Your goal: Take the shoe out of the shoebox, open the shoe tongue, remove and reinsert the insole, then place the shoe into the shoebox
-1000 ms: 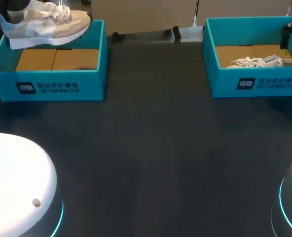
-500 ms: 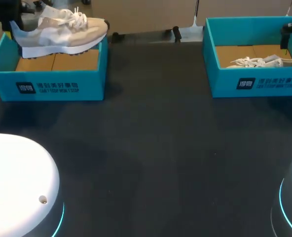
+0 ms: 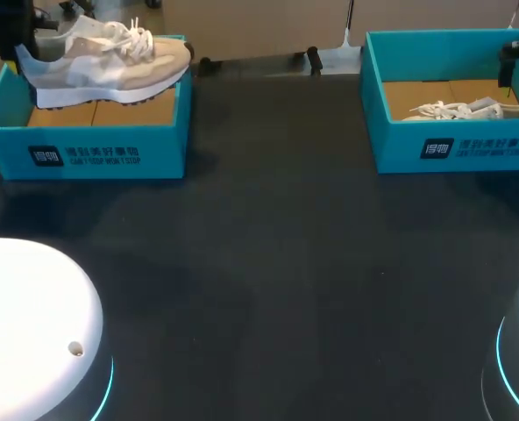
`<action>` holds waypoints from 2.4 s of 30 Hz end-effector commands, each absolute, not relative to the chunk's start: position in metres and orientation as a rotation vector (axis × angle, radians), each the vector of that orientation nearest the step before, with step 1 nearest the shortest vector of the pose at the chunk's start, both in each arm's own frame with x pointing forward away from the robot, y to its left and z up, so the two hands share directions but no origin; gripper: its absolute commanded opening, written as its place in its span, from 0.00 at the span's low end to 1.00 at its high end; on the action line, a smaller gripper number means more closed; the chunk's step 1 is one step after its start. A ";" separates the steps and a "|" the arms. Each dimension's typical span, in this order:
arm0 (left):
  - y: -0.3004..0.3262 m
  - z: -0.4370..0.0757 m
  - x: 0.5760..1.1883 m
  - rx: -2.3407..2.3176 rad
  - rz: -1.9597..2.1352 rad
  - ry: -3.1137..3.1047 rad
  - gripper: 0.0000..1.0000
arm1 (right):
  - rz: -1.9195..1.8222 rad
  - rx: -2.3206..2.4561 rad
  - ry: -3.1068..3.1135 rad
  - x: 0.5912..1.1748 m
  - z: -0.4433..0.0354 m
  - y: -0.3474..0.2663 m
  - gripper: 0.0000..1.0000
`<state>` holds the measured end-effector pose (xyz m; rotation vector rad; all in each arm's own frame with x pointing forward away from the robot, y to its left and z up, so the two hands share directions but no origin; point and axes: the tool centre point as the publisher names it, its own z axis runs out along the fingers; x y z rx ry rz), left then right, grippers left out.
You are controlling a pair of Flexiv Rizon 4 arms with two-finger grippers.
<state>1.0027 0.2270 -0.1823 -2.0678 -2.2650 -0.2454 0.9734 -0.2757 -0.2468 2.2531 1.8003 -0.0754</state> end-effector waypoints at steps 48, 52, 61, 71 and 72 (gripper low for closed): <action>0.129 -0.172 0.879 -2.140 -0.233 -2.114 0.00 | -0.073 2.252 1.799 0.973 -0.247 -0.276 1.00; 0.129 -0.172 0.879 -2.140 -0.233 -2.114 0.00 | -0.073 2.252 1.799 0.973 -0.247 -0.276 1.00; 0.122 -0.169 0.867 -2.111 -0.279 -2.152 0.00 | -0.073 2.252 1.799 0.973 -0.247 -0.276 1.00; 0.087 -0.158 0.812 -2.024 -0.307 -2.231 0.00 | -0.073 2.252 1.799 0.973 -0.247 -0.276 1.00; 0.084 -0.157 0.807 -2.032 -0.316 -2.225 0.00 | -0.073 2.252 1.799 0.973 -0.247 -0.276 1.00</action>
